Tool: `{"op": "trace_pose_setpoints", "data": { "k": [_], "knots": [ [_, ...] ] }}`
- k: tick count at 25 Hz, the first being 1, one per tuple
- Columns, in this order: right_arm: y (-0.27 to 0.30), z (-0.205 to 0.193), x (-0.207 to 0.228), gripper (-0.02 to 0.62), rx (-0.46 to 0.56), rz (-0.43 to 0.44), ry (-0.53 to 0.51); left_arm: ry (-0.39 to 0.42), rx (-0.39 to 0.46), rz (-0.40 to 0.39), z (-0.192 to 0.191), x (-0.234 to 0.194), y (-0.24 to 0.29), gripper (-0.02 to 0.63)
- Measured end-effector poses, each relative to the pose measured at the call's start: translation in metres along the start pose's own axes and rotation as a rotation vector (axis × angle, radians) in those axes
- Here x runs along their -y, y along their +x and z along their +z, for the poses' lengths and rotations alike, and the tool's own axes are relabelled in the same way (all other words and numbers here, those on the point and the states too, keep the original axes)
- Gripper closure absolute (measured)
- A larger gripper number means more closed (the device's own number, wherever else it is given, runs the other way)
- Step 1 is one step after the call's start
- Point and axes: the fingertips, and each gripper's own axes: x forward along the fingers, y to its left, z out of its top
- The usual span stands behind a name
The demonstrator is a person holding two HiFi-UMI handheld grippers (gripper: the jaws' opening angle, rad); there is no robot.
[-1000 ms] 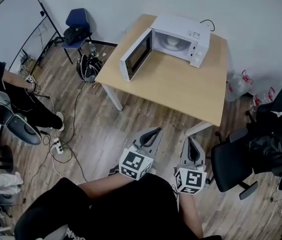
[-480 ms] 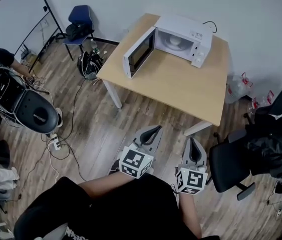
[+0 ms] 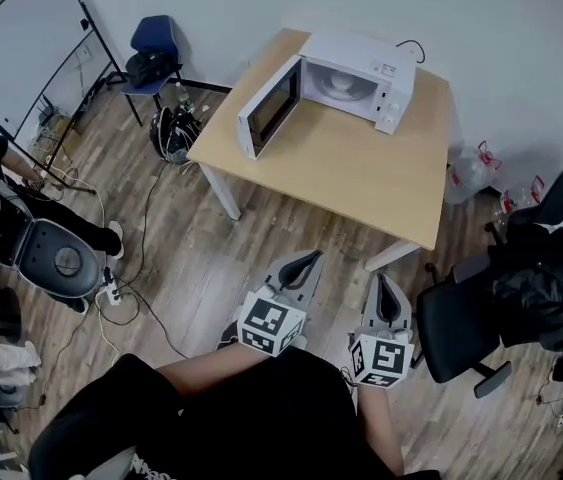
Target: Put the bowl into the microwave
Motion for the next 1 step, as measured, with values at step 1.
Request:
{"op": "trace_pose_setpoints", "data": {
  "k": [1],
  "knots": [
    [0.0001, -0.0003, 0.0012, 0.535, -0.001, 0.001, -0.001, -0.002, -0.001, -0.001, -0.0002, 0.0009, 0.0011, 0.591]
  ]
}}
